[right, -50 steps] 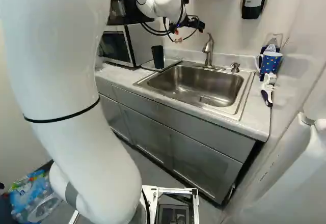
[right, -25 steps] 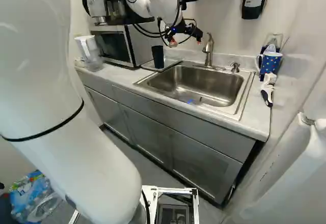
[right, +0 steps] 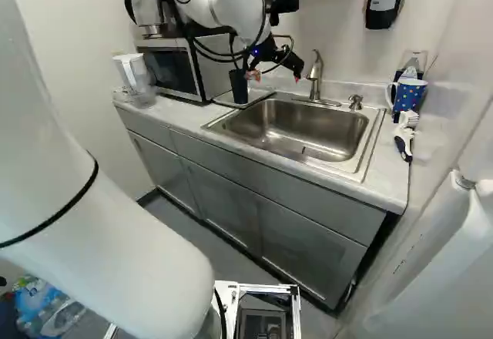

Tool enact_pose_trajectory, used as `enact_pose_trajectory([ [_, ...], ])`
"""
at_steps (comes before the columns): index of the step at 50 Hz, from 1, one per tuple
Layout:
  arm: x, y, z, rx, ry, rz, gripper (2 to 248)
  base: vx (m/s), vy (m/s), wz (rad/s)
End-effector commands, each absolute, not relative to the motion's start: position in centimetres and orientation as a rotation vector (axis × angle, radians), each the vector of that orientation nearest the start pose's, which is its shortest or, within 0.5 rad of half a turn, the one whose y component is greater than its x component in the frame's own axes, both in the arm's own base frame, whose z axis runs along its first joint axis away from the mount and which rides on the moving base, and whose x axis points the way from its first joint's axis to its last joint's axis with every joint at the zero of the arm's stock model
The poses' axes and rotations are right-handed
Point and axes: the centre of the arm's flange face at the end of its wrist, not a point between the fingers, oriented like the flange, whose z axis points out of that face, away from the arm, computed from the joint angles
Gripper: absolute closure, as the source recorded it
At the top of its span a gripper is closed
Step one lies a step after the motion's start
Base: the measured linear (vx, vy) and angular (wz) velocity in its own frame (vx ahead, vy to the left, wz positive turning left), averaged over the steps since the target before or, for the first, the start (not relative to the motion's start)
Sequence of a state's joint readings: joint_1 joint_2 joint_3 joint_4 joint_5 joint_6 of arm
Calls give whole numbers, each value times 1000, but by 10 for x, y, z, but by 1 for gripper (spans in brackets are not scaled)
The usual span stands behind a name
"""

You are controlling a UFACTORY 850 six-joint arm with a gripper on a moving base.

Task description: Rinse the cup and place it in the tray

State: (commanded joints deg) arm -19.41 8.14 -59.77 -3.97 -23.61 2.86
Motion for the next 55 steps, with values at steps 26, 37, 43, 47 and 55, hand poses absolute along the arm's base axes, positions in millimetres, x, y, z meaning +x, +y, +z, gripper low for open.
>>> enact_pose_trajectory([
  [26, 391, -165, 661, -3033, 602, -1204, 3, 0, 0, 0],
  [37, 391, -165, 661, -3033, 602, -1204, 3, 0, 0, 0],
  [43, 391, -165, 661, -3033, 602, -1204, 3, 0, 0, 0],
  [47, 391, -165, 661, -3033, 602, -1204, 3, 0, 0, 0],
  [55, 391, -165, 661, -3033, 602, -1204, 3, 0, 0, 0],
])
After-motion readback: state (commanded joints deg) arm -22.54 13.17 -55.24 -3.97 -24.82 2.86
